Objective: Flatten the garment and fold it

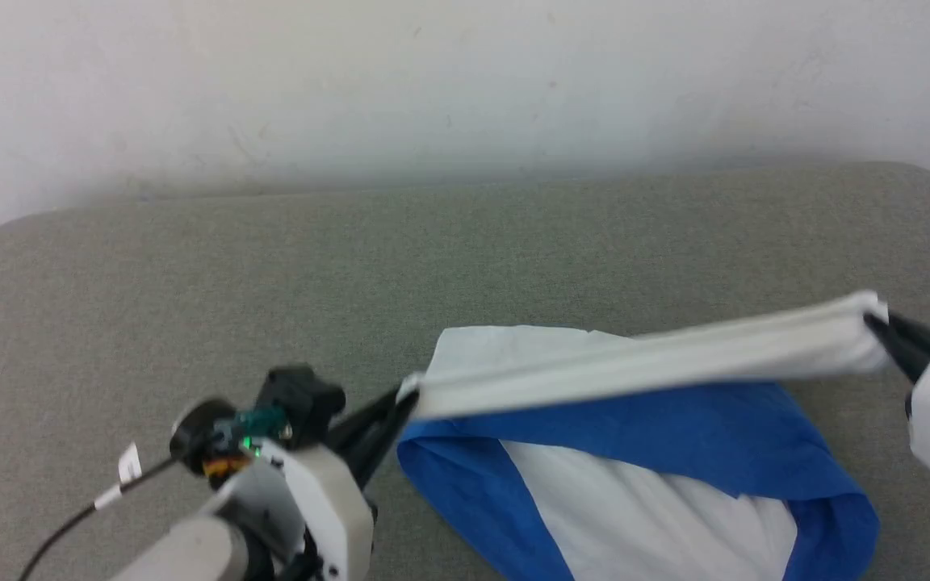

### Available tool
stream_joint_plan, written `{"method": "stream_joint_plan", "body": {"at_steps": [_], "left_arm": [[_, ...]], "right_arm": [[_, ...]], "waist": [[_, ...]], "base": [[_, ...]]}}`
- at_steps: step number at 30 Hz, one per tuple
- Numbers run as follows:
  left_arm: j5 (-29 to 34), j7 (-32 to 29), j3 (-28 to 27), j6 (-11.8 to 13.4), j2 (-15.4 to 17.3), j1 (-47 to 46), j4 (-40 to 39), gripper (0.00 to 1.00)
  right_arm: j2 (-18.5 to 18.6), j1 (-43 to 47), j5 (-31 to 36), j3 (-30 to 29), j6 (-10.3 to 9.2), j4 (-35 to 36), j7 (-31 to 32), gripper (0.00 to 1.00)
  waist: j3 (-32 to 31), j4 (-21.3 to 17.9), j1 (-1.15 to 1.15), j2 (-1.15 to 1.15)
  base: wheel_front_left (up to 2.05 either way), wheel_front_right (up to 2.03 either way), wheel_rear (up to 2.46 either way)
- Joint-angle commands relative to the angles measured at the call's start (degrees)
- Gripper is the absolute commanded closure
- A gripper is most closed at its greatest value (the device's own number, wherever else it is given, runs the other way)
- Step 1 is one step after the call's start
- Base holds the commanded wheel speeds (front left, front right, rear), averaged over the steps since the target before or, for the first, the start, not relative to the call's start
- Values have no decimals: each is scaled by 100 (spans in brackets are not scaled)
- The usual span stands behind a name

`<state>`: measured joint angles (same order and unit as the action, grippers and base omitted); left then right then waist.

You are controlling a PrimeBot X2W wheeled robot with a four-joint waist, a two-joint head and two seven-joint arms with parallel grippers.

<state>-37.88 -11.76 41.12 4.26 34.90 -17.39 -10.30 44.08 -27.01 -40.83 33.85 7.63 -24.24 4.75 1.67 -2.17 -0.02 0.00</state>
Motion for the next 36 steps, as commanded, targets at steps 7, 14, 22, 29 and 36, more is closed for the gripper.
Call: {"method": "stream_joint_plan", "body": {"at_steps": [7, 14, 22, 29, 36], "left_arm": [[-223, -221, 233, 109, 296, 742, -272, 100], [-257, -357, 612, -97, 177, 917, 9, 100], [-113, -451, 987, -415, -21, 787, 685, 100], [72, -259, 1139, -611, -249, 569, 1259, 76], [65, 150, 1050, -581, -396, 580, 1524, 0]], "right_arm": [[506, 1582, -197, -513, -14, 1050, 1030, 100], [614, 2624, -296, -987, -14, 1936, 2118, 100], [493, 3022, 199, -1135, -14, 2418, 2722, 100], [383, 2941, 544, -857, -14, 2360, 2757, 88], [158, 2671, 425, -904, -14, 2211, 2533, 0]], "waist": [[132, 100, 2, 0], [309, 80, 2, 0], [545, 101, 2, 0], [612, 134, 2, 0], [328, 74, 2, 0]], "base": [[0, 0, 0], [0, 0, 0], [0, 0, 0], [0, 0, 0], [0, 0, 0]]}}
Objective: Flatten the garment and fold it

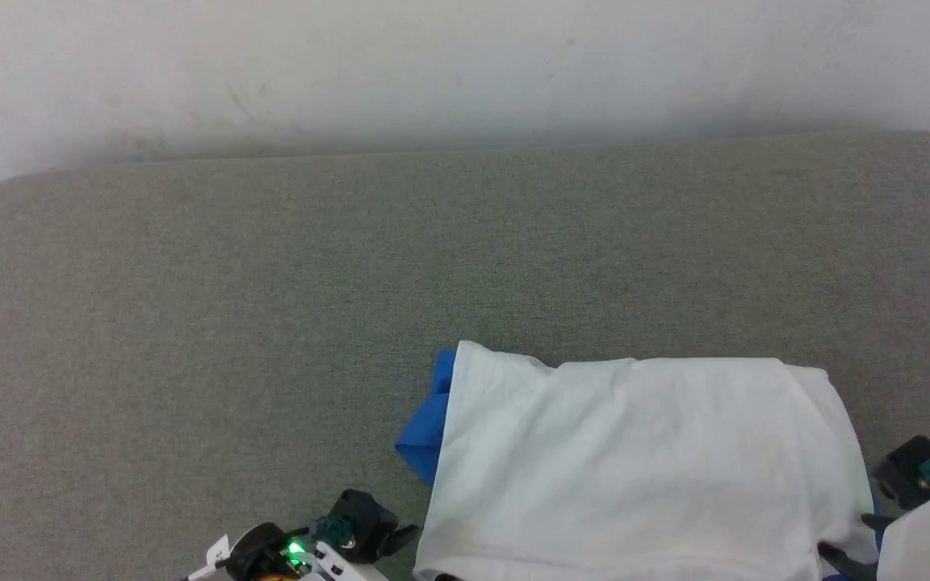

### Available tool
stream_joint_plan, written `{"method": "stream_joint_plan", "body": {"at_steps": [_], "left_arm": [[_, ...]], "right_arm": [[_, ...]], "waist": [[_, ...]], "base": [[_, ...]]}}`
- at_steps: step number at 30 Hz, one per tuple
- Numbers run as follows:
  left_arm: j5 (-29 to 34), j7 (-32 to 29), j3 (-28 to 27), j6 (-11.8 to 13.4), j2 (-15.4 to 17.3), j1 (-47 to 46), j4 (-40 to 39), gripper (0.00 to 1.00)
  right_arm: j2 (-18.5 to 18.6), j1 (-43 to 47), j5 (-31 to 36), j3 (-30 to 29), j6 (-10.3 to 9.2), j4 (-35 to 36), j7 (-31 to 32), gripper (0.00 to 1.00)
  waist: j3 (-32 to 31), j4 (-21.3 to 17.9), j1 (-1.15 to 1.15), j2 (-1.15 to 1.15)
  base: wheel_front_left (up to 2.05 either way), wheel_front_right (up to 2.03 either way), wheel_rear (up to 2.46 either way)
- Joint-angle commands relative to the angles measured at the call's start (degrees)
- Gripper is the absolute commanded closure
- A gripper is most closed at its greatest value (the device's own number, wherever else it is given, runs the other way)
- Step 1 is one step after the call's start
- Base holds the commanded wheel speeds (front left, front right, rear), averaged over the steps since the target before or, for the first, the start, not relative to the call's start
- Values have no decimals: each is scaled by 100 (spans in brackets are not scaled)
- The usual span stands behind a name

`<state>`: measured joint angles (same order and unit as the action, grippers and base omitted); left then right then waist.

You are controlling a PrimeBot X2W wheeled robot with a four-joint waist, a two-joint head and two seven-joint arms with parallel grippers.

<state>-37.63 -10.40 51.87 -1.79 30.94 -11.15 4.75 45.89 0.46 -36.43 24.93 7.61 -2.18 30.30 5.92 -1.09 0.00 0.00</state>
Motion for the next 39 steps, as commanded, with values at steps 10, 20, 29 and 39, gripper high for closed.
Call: {"method": "stream_joint_plan", "body": {"at_steps": [10, 20, 29, 39], "left_arm": [[-536, 1287, -1179, 492, -110, 11, -171, 0], [-315, 2524, -2491, 1176, -286, 362, -34, 0], [1014, 2538, -4638, 1072, -1361, 1399, -862, 0], [2128, 2539, -5455, 377, -2283, 1769, -1123, 0]], "right_arm": [[-580, -311, -529, -1200, -12, 317, -351, 0], [-1824, 5, 257, -2429, -12, 53, -837, 0], [-3101, 436, 969, -3633, -12, -621, -936, 0], [-3483, 464, 1161, -3980, -12, -1367, -880, 0]], "waist": [[-468, -61, 0, 0], [-445, 89, 0, 0], [-452, 306, 0, 0], [-365, 477, 0, 0]], "base": [[0, 0, 0], [0, 0, 0], [0, 0, 0], [0, 0, 0]]}}
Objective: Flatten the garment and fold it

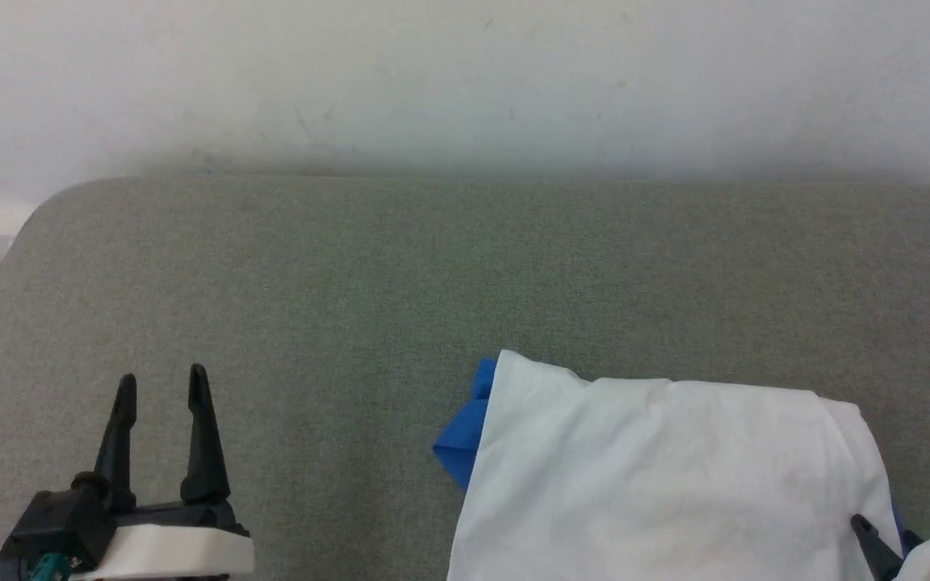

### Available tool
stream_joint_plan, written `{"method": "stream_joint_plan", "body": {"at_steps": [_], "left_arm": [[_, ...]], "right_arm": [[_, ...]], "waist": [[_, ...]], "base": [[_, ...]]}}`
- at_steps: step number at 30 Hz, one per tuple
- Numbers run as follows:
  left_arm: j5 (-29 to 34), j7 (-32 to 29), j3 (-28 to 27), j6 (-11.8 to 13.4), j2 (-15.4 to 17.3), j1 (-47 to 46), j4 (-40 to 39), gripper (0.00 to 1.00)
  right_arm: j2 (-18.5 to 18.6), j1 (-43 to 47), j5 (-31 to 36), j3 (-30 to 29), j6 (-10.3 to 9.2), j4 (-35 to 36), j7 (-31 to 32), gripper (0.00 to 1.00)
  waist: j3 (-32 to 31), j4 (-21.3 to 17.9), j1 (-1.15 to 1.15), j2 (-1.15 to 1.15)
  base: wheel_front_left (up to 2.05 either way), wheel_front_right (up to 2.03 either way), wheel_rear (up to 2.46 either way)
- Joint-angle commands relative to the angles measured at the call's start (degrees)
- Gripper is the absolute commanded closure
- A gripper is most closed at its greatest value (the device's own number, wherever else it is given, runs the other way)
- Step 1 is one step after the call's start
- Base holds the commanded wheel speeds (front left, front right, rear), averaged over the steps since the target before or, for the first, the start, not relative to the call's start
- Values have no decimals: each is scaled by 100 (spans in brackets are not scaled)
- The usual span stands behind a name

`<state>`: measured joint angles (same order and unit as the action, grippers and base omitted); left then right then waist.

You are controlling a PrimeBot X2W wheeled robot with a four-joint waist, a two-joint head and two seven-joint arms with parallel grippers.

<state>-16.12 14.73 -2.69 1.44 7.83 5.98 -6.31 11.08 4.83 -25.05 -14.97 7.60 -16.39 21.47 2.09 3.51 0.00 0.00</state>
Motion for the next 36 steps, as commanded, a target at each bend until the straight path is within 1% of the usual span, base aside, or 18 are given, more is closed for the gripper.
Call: {"method": "stream_joint_plan", "body": {"at_steps": [1, 5, 11, 12, 13, 16, 20, 23, 25, 30, 33, 36], "left_arm": [[50, 26, -28, -40, -23, 57, 8, 0], [275, 27, -108, -365, -174, 16, 124, 0], [428, 27, -248, -583, -349, -151, 224, 0], [447, 27, -260, -606, -368, -181, 233, 0], [463, 27, -270, -627, -386, -206, 246, 0], [490, 27, -296, -680, -427, -247, 303, 0], [522, 27, -334, -728, -459, -247, 358, 0], [514, 27, -343, -756, -474, -239, 406, 0], [503, 27, -329, -775, -480, -237, 436, 0], [490, 27, -299, -801, -490, -205, 486, 0], [472, 27, -277, -808, -492, -181, 494, 0], [433, 27, -266, -788, -493, -142, 484, 0]], "right_arm": [[-21, 5, 36, -25, -11, -26, -7, 0], [-85, -66, 126, -18, -11, -322, 0, 0], [-218, -89, -173, 552, -11, -486, 147, 0], [-220, -91, -232, 641, -11, -504, 163, 59], [-211, -88, -278, 748, -11, -514, 175, 100], [-171, -95, -433, 908, -11, -499, 81, 100], [26, -170, -433, 786, -11, -450, -226, 100], [201, -270, -402, 524, -11, -385, -422, 100], [318, -362, -377, 239, -11, -369, -550, 100], [647, -530, -71, -549, -11, -658, -596, 100], [705, -574, 127, -833, -11, -747, -516, 100], [685, -554, 189, -894, -11, -627, -431, 100]], "waist": [[40, 35, 0, 0], [140, 87, 0, 0], [355, 107, 0, 0], [383, 106, 0, 0], [402, 105, 0, 0], [424, 88, 0, 0], [365, 45, 0, 0], [310, 22, 0, 0], [272, 18, 0, 0], [149, 31, 0, 0], [79, 53, 0, 0], [21, 57, 0, 0]], "base": [[0, 0, 0], [0, 0, 0], [0, 0, 0], [0, 0, 0], [0, 0, 0], [0, 0, 0], [0, 0, 0], [0, 0, 0], [0, 0, 0], [0, 0, 0], [0, 0, 0], [0, 0, 0]]}}
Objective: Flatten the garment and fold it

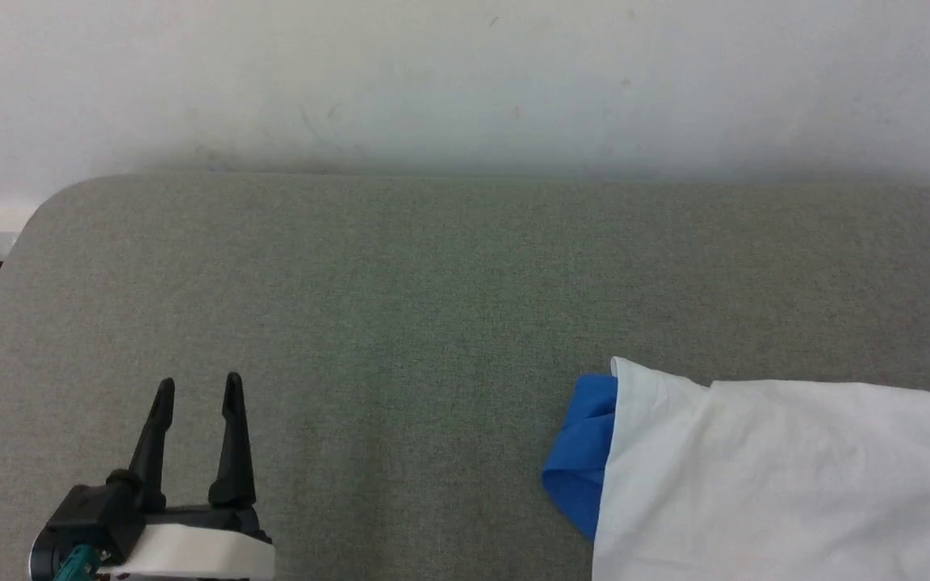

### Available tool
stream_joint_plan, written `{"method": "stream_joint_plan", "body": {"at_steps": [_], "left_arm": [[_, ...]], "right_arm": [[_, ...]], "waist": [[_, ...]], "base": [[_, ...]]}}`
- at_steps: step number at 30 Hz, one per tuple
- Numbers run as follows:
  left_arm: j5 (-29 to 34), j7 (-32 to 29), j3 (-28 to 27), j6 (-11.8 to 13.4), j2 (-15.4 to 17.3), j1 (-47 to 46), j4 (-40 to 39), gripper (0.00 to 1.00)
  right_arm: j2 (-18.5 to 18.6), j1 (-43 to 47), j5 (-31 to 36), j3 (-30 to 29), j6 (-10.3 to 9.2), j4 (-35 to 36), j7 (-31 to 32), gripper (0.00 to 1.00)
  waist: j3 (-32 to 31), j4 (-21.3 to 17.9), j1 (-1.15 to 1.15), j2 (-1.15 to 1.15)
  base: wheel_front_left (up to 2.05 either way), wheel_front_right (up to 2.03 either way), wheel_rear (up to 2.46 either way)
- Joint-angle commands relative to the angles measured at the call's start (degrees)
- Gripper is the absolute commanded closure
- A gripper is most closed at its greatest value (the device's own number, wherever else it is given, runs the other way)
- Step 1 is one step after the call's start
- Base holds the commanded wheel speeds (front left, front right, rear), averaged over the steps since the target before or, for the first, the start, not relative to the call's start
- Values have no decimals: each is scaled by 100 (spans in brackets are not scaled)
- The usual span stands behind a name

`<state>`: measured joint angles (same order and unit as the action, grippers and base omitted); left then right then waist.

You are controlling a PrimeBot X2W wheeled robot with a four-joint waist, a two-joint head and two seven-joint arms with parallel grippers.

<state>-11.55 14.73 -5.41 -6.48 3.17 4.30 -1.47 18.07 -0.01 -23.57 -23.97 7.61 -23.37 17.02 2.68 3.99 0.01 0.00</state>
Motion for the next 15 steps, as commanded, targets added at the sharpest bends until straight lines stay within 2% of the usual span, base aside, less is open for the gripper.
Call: {"method": "stream_joint_plan", "body": {"at_steps": [1, 7, 15], "left_arm": [[-31, 27, 12, 12, -28, 41, -1, 0], [-62, 27, 37, 53, -28, 141, -1, 0], [-82, 27, 23, 73, -29, 242, -31, 0]], "right_arm": [[-25, -46, 40, 30, -12, 158, 52, 100], [-155, 215, -44, 379, -12, 1030, 425, 100], [-528, 696, -315, 1076, -12, 2555, 1360, 100]], "waist": [[-60, 10, -1, 0], [-191, -4, -1, 0], [-322, -9, -1, 0]], "base": [[0, 0, 0], [0, 0, 0], [0, 0, 0]]}}
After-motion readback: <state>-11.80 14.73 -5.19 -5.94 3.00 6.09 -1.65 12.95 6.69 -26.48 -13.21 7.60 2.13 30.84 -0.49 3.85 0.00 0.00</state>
